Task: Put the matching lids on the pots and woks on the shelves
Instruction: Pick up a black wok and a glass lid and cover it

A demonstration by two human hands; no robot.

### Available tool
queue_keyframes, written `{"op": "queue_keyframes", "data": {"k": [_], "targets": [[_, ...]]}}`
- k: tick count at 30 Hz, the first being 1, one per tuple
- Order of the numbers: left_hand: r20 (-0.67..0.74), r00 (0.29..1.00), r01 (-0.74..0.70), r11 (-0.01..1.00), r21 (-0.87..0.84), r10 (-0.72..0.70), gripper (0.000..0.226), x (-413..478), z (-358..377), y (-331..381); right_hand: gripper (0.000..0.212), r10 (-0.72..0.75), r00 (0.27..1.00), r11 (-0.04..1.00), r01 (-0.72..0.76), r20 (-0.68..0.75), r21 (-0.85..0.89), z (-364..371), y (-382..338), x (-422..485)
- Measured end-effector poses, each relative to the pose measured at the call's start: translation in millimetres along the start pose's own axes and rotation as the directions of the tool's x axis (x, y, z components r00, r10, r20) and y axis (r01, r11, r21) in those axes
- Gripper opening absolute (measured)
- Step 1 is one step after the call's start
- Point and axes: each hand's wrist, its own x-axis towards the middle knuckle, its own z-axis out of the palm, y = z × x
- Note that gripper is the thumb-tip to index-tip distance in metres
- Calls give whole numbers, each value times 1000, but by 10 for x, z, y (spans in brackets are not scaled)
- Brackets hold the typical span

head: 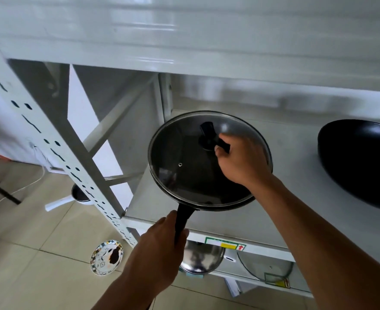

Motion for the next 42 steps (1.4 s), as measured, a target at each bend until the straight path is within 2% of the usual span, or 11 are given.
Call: {"op": "queue_keyframes", "data": {"k": [2,6,11,16,31,42], "targets": [[-5,1000,2,1000,-2,-2,5,-3,-3,12,32,-3,1000,1000,3,10,-9,7,1,17],[-6,1000,9,1000,-9,-9,12,-10,0,12,33,-18,1000,999,19,25,-45,-40,-26,28],[-7,1000,23,1000,-9,-24,10,-32,16,23,22,-41,999,998,41,0,-52,-25,-51,-25],[-15,1000,27,999,-27,-28,11,-20,17,45,23,-12,1000,996,10,-21,-90,-33,-64,4],[-16,999,42,999,-11,-42,13,-7,63,119,29,-52,998,991,49,-21,-124,-94,-41,22],[-28,998,55,998,17,-55,12,-10,148,195,29,-24,1000,994,22,-16,-103,-120,39,37]]}}
